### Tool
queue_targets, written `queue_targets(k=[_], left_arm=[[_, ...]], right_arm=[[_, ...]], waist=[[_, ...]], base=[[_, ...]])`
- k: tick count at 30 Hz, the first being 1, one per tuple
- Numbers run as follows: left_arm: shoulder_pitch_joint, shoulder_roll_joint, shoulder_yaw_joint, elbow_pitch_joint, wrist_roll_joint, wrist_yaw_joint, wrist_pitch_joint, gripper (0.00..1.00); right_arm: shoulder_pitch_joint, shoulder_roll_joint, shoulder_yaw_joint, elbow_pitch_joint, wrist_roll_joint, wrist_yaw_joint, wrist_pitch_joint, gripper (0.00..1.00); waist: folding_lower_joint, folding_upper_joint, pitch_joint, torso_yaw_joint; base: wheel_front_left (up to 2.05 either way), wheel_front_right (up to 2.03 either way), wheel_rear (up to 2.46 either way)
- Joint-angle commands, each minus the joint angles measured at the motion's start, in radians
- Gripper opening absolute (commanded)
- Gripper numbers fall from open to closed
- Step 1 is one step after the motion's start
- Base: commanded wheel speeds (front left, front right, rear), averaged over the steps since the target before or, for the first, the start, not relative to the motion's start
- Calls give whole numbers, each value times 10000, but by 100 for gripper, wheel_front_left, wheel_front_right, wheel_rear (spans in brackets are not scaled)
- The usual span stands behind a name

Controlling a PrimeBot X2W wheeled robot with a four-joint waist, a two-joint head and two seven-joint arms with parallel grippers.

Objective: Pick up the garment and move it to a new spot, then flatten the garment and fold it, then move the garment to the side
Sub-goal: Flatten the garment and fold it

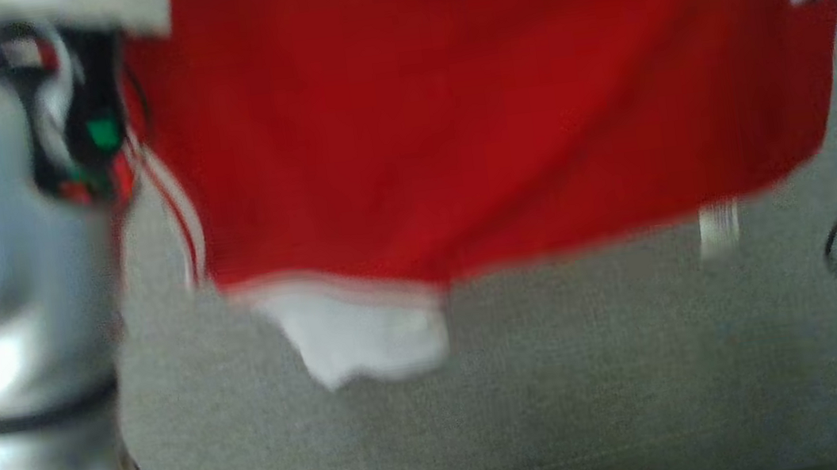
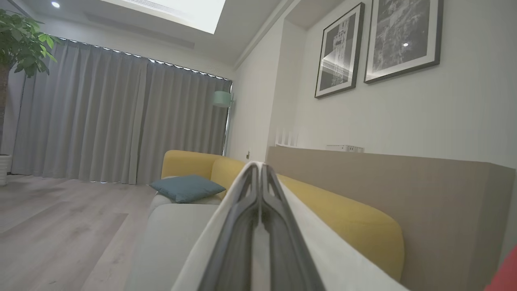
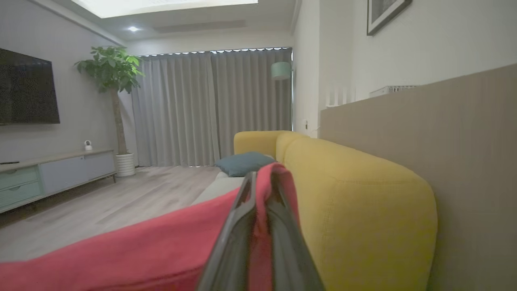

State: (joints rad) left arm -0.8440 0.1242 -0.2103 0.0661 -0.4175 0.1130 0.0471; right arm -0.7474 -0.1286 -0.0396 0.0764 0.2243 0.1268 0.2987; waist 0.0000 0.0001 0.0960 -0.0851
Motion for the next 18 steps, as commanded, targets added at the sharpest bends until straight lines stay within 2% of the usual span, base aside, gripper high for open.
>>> queue_targets(k=[1,4,7,8,11,14,18], left_arm=[[-1449,418,449,486,104,-123,-109,0],[-3267,583,361,2004,463,-390,-613,0],[-4954,561,396,3421,700,-465,-1386,0],[-4954,561,396,3421,700,-465,-1386,0],[-6185,506,385,4636,905,-517,-2280,0],[-6847,339,424,5566,886,-615,-2760,0],[-6797,201,263,6200,999,-1004,-3035,0]], right_arm=[[-1410,-135,275,431,-91,39,-348,0],[-3273,-247,133,2162,-56,39,-1096,0],[-5159,-368,-106,3738,-244,39,-2125,0],[-5159,-368,-106,3738,-244,39,-2125,0],[-6607,-430,-222,5069,-521,39,-3230,0],[-7375,-375,-19,6171,-568,39,-4177,0],[-7335,-274,369,7402,-208,39,-4951,0]], waist=[[0,-1,1523,-55],[0,-1,2451,-19],[0,-1,3068,125],[0,-1,3068,125],[0,-1,3424,303],[0,-1,3640,446],[0,-1,3776,561]], base=[[0,0,0],[0,0,0],[0,0,0],[0,0,0],[0,0,0],[0,0,0],[0,0,0]])
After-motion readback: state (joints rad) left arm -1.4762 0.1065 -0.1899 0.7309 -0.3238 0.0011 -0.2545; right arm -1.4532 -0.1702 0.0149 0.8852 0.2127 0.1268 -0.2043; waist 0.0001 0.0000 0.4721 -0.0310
